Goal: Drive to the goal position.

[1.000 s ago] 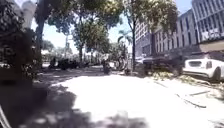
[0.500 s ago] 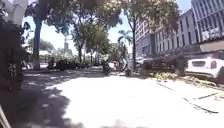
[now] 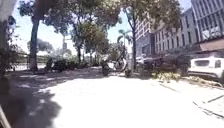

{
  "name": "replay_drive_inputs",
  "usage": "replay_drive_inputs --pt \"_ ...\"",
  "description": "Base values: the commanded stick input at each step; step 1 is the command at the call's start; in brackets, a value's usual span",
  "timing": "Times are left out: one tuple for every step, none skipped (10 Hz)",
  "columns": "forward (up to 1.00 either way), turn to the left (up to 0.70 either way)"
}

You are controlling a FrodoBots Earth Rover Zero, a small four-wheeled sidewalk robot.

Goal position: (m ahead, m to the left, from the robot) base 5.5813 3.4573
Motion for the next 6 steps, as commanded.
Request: replay_drive_inputs --pt "0.45 0.00" --pt "0.45 0.00" --pt "0.45 0.00" --pt "0.45 0.00" --pt "0.45 0.00" --pt "0.45 0.00"
